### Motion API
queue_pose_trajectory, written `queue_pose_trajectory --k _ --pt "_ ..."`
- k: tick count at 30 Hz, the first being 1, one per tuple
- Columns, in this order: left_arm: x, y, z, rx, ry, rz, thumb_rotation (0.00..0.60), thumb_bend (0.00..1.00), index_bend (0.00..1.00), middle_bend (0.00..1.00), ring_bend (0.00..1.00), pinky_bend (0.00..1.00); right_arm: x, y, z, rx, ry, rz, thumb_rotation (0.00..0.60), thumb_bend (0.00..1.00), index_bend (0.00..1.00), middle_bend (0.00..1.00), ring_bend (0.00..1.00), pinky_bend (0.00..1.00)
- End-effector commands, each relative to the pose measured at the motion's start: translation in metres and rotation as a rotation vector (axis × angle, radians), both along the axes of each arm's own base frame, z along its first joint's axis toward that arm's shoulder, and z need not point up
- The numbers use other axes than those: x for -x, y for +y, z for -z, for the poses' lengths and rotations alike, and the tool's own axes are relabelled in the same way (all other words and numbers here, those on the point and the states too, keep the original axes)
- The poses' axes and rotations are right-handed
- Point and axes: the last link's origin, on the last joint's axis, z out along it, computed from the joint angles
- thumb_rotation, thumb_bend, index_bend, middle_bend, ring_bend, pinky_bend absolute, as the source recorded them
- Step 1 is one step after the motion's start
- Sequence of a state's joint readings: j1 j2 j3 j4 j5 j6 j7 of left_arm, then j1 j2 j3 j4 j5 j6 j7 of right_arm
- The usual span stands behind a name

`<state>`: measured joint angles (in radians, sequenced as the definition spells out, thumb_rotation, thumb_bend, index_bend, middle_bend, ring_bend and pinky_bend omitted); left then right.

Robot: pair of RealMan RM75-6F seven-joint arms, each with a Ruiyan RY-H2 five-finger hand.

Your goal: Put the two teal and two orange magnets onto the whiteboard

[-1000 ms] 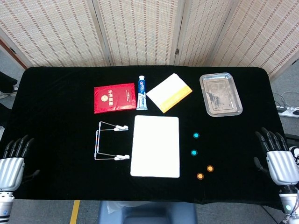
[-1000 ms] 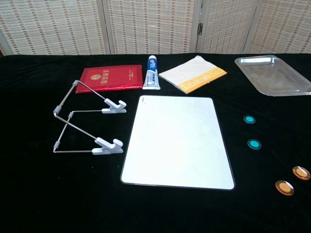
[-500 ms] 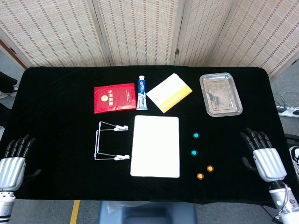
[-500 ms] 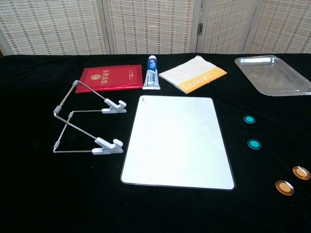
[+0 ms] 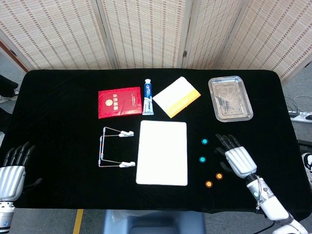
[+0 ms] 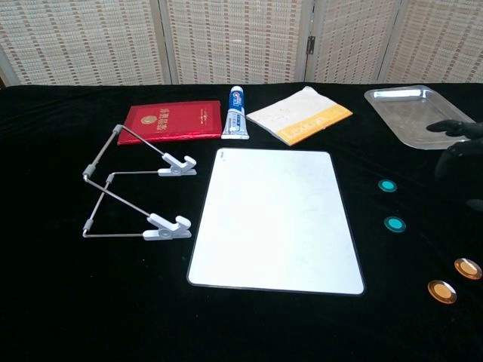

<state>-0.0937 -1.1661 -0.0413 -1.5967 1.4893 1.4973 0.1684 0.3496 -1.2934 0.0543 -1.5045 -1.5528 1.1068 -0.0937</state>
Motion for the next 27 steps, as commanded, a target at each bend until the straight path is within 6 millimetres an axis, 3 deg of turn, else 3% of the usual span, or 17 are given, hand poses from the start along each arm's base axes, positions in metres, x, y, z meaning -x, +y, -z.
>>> queue_pose_trajectory --k 1,17,27 --pt "0.000 0.000 0.001 0.006 -0.002 -0.002 0.600 0.18 0.00 0.00 0.00 0.00 -0.001 -0.006 0.013 -0.025 0.004 0.001 0.600 0.45 0.39 0.07 0.00 0.00" --pt "-0.001 0.001 0.003 0.032 -0.011 -0.018 0.600 0.17 0.00 0.00 0.00 0.00 -0.006 -0.026 0.060 -0.092 0.019 -0.012 0.600 0.45 0.41 0.07 0.00 0.00" --pt "0.001 0.000 0.002 0.036 -0.013 -0.028 0.600 0.17 0.00 0.00 0.00 0.00 -0.007 -0.030 0.071 -0.109 0.043 -0.020 0.600 0.45 0.41 0.08 0.00 0.00"
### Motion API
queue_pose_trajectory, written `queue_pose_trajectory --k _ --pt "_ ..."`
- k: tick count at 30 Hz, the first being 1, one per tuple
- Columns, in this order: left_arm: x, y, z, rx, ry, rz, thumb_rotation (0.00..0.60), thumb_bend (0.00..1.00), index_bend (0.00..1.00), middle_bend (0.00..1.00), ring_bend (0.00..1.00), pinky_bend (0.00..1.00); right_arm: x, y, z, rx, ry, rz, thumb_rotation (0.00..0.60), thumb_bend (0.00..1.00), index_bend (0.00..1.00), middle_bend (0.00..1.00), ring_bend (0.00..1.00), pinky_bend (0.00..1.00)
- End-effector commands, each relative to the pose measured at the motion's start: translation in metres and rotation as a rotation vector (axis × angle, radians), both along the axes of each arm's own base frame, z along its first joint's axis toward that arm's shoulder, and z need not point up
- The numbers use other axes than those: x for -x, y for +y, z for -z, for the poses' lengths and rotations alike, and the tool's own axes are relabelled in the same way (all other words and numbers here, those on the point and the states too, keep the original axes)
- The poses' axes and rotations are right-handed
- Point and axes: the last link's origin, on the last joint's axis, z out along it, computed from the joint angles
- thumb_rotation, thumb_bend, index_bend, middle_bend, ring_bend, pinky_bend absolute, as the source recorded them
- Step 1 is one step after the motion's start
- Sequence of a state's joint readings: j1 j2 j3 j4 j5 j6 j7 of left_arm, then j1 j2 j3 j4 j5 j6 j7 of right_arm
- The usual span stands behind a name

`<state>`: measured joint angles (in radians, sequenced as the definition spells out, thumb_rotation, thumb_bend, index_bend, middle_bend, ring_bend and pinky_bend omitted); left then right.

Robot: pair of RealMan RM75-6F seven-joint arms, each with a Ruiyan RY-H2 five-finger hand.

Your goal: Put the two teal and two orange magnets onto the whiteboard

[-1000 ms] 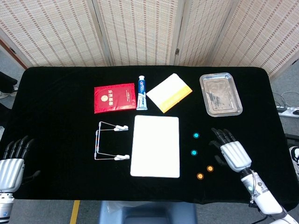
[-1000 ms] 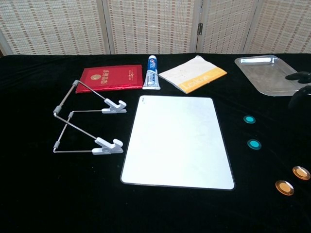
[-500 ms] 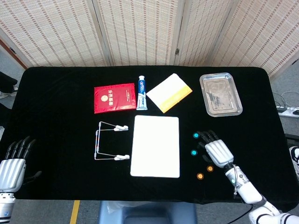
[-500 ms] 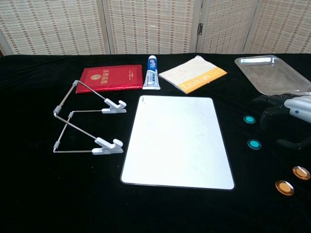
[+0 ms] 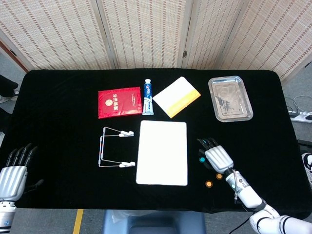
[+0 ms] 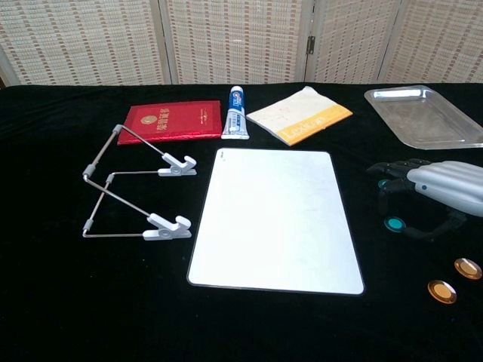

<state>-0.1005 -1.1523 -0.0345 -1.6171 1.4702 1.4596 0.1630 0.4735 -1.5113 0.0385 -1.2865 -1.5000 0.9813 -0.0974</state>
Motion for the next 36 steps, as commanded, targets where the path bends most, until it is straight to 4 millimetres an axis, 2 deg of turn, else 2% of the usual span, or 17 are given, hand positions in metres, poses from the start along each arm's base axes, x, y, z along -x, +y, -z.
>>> queue_pose_trajectory --k 1,17,23,30,36 --pt "0.000 0.000 0.000 0.001 -0.002 -0.001 0.600 0.17 0.00 0.00 0.00 0.00 0.001 0.000 0.001 -0.003 0.004 0.002 0.600 0.44 0.41 0.08 0.00 0.00" --pt "0.002 0.001 0.002 0.010 -0.013 -0.004 0.600 0.17 0.00 0.00 0.00 0.00 0.004 0.000 0.005 -0.005 0.017 0.011 0.600 0.45 0.47 0.11 0.00 0.00" --pt "0.003 0.000 0.001 0.009 -0.015 -0.010 0.600 0.17 0.00 0.00 0.00 0.00 -0.004 0.000 0.002 -0.001 -0.003 -0.006 0.600 0.45 0.49 0.12 0.00 0.00" --pt "0.002 0.000 -0.001 0.004 -0.015 -0.004 0.600 0.17 0.00 0.00 0.00 0.00 -0.047 0.002 -0.004 -0.063 -0.056 -0.115 0.600 0.44 0.49 0.12 0.00 0.00" --pt "0.002 -0.002 -0.002 -0.002 -0.016 -0.005 0.600 0.17 0.00 0.00 0.00 0.00 -0.093 -0.005 0.014 -0.149 -0.076 -0.199 0.600 0.45 0.49 0.12 0.00 0.00"
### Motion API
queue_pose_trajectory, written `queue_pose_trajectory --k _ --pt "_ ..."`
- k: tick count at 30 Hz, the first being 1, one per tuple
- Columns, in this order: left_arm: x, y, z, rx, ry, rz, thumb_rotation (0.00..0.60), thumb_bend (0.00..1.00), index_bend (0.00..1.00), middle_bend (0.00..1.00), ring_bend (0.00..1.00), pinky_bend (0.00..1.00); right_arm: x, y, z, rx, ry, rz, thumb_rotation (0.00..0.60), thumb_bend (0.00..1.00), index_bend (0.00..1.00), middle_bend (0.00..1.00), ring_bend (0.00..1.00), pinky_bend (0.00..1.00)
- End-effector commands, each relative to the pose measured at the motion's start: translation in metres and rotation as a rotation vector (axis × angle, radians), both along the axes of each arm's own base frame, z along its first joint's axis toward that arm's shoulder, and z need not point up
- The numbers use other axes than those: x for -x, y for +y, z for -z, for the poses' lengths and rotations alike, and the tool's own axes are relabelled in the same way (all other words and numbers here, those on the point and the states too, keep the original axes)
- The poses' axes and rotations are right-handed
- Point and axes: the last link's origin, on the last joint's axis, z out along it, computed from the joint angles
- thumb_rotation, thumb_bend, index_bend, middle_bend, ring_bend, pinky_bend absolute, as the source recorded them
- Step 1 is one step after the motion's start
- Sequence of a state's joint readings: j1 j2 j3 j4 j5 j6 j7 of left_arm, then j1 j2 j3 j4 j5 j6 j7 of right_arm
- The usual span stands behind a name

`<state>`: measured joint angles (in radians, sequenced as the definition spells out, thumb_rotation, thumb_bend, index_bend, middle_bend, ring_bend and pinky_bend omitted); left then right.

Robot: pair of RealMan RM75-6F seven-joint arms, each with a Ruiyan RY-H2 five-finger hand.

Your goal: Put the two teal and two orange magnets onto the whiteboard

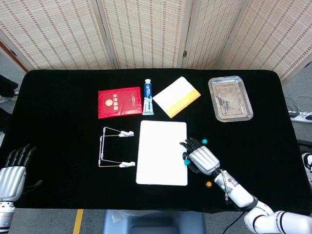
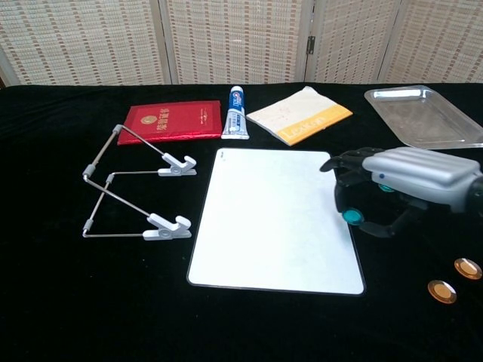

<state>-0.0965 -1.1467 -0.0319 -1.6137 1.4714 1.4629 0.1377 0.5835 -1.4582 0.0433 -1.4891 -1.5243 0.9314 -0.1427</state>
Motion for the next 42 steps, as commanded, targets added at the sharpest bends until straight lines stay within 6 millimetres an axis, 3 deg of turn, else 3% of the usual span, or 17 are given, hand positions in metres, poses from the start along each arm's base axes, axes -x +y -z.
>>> queue_pose_trajectory --k 1,6,12,15,17,19,22,25,28,33,37,42 --pt "0.000 -0.001 0.000 0.000 0.000 -0.002 0.600 0.17 0.00 0.00 0.00 0.00 -0.031 -0.005 0.012 -0.050 -0.009 -0.059 0.600 0.45 0.49 0.12 0.00 0.00" --pt "0.002 -0.003 -0.001 -0.001 0.000 -0.009 0.600 0.17 0.00 0.00 0.00 0.00 -0.057 -0.009 0.035 -0.108 0.007 -0.098 0.600 0.44 0.49 0.12 0.00 0.00" --pt "0.004 -0.005 -0.002 -0.006 -0.001 -0.018 0.600 0.17 0.00 0.00 0.00 0.00 -0.075 -0.008 0.055 -0.142 0.034 -0.145 0.600 0.45 0.48 0.11 0.00 0.00" --pt "0.005 -0.005 -0.002 -0.005 -0.001 -0.017 0.600 0.17 0.00 0.00 0.00 0.00 -0.080 -0.007 0.059 -0.136 0.044 -0.174 0.600 0.45 0.37 0.09 0.00 0.00" --pt "0.004 -0.005 -0.001 -0.005 -0.001 -0.015 0.600 0.17 0.00 0.00 0.00 0.00 -0.080 -0.006 0.058 -0.129 0.046 -0.182 0.600 0.45 0.22 0.08 0.00 0.00" --pt "0.004 -0.005 -0.001 -0.004 -0.001 -0.014 0.600 0.17 0.00 0.00 0.00 0.00 -0.078 -0.008 0.054 -0.108 0.041 -0.178 0.600 0.45 0.14 0.08 0.00 0.00" --pt "0.004 -0.003 -0.001 -0.001 0.001 -0.012 0.600 0.17 0.00 0.00 0.00 0.00 -0.068 -0.016 0.041 -0.060 0.036 -0.143 0.600 0.45 0.13 0.08 0.00 0.00" --pt "0.003 -0.002 0.000 0.001 0.000 -0.006 0.600 0.17 0.00 0.00 0.00 0.00 -0.053 -0.029 0.020 0.014 0.033 -0.091 0.600 0.45 0.19 0.08 0.00 0.00" --pt "0.002 -0.001 0.001 0.002 -0.002 -0.002 0.600 0.17 0.00 0.00 0.00 0.00 -0.031 -0.041 -0.005 0.092 0.042 -0.022 0.600 0.44 0.26 0.09 0.00 0.00" --pt "0.001 0.000 0.003 0.009 -0.001 0.002 0.600 0.17 0.00 0.00 0.00 0.00 0.009 -0.057 -0.041 0.192 0.064 0.105 0.600 0.45 0.29 0.09 0.00 0.00" --pt "0.000 0.001 0.004 0.014 -0.001 0.006 0.600 0.17 0.00 0.00 0.00 0.00 0.031 -0.063 -0.053 0.220 0.084 0.170 0.600 0.45 0.30 0.09 0.00 0.00" --pt "-0.002 0.002 0.006 0.019 -0.002 0.011 0.600 0.17 0.00 0.00 0.00 0.00 0.050 -0.067 -0.047 0.206 0.101 0.229 0.600 0.44 0.32 0.10 0.00 0.00"
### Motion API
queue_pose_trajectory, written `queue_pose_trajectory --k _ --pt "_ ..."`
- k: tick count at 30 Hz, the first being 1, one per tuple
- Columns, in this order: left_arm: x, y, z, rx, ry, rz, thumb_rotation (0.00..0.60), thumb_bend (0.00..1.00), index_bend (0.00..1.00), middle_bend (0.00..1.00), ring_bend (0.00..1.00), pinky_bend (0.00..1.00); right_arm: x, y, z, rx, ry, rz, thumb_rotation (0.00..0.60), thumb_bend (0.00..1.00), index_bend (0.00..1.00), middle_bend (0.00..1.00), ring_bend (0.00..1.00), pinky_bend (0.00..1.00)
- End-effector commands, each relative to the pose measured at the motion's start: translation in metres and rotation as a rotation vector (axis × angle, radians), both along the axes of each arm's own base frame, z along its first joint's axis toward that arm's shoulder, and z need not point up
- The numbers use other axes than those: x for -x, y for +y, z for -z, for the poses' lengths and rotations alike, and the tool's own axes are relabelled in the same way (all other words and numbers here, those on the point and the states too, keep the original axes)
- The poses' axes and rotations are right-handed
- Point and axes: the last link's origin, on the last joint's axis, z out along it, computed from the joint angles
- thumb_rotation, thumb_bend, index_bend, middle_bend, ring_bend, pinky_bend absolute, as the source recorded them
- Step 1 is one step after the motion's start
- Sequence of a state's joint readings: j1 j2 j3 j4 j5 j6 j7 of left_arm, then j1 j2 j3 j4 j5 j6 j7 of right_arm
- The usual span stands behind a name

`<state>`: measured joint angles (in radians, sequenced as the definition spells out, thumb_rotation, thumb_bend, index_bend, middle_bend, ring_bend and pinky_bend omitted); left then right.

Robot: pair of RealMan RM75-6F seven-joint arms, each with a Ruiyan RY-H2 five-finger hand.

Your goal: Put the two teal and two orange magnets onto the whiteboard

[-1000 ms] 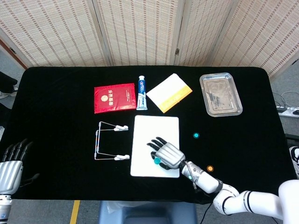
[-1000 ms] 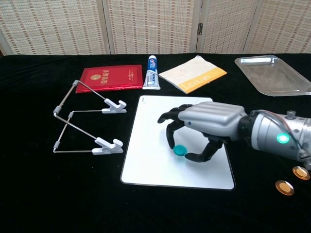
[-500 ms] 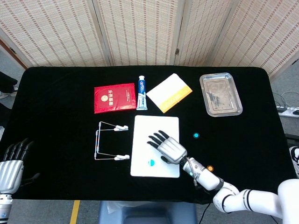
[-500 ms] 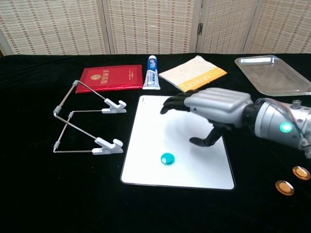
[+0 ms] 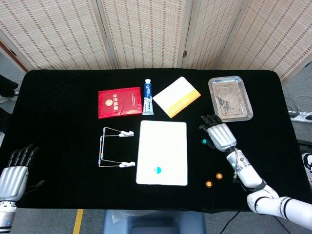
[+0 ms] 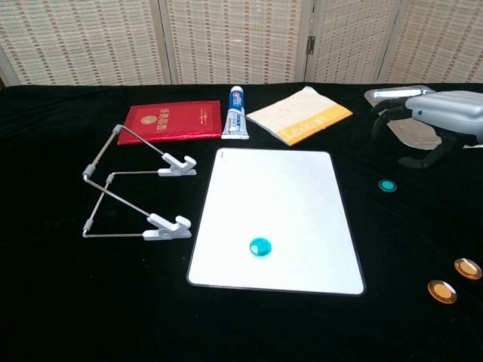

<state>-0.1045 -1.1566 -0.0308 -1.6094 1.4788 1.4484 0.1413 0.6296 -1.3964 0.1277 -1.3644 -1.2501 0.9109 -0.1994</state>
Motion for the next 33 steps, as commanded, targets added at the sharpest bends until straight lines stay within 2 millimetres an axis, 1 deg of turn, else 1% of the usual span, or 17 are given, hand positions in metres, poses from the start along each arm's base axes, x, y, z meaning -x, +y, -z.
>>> queue_pose_trajectory --k 1,9,14,33 --pt "-0.001 0.001 0.000 0.002 0.000 0.003 0.600 0.17 0.00 0.00 0.00 0.00 0.012 -0.001 0.007 -0.018 0.002 0.042 0.600 0.44 0.32 0.10 0.00 0.00" --pt "0.000 0.000 0.000 0.003 0.002 -0.005 0.600 0.17 0.00 0.00 0.00 0.00 0.027 -0.002 0.025 -0.049 0.018 0.075 0.600 0.45 0.37 0.12 0.00 0.00" --pt "0.000 0.000 0.000 0.004 0.002 -0.007 0.600 0.17 0.00 0.00 0.00 0.00 0.029 -0.003 0.030 -0.054 0.018 0.073 0.600 0.45 0.39 0.13 0.00 0.00" --pt "-0.001 0.000 0.000 0.009 0.002 -0.009 0.600 0.17 0.00 0.00 0.00 0.00 0.028 -0.012 0.045 -0.066 0.028 0.066 0.600 0.45 0.42 0.14 0.00 0.00"
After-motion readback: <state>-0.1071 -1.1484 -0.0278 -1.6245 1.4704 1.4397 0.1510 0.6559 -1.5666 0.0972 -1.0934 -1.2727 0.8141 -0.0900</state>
